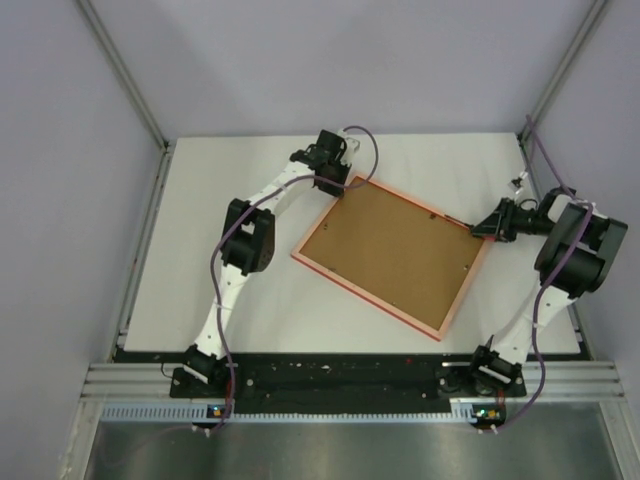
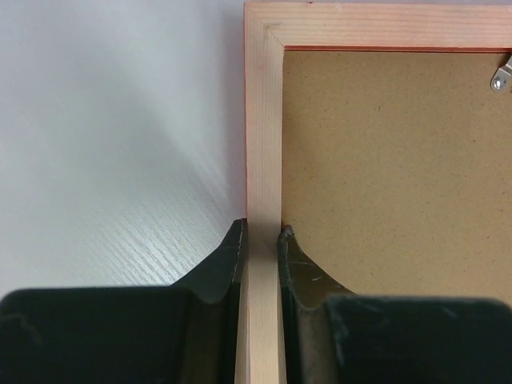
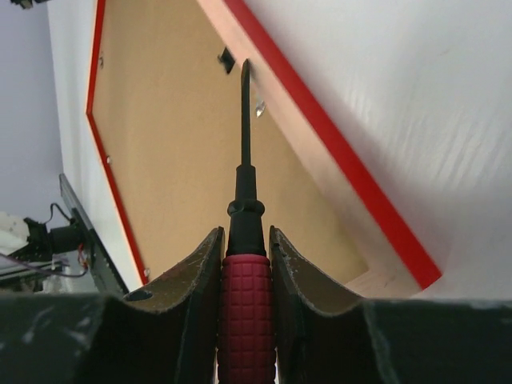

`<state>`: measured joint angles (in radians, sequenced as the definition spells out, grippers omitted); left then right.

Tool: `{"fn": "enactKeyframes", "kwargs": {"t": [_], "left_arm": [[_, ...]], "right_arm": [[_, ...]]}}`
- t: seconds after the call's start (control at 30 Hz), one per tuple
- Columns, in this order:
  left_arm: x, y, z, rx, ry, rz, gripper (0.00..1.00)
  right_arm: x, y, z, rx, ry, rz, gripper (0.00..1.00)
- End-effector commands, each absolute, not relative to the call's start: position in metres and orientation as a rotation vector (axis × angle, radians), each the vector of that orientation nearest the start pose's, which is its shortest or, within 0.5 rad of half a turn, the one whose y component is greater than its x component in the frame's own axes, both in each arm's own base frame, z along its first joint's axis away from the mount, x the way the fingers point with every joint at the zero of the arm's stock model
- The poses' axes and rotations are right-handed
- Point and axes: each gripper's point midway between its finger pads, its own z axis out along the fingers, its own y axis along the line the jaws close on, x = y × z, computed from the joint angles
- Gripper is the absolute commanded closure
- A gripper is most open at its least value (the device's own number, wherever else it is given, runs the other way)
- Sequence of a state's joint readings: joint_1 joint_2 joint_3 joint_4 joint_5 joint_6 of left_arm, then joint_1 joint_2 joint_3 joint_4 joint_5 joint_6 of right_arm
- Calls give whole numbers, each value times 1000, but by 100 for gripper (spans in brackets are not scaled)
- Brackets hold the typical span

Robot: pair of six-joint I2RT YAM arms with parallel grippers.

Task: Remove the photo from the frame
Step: Release the photo frame item from the photo frame.

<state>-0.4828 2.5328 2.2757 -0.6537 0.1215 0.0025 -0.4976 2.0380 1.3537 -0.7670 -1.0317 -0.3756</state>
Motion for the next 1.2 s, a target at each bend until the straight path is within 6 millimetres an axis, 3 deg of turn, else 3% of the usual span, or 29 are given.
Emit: {"fn": "enactKeyframes", "kwargs": {"t": [0.0,0.2,0.57,0.87,1.17], "left_arm": [[496,-275,-4,672,2605,-248,100],[491,-276,-3,680,2619,-263,100],[489,-277,6,683,2614,-290,100],[487,-282,12,692,2606,-318,100],[484,-287,13,708,2607,-331,100]], "right_arm": [[360,-43,102,-7,2235,1159,100],[345,-46,88,14,2261,1160,100],[344,-59,52,80,2351,1151,100],[352,-64,38,112,2367,1170,100],[358,-59,27,165,2337,1319,100]]}}
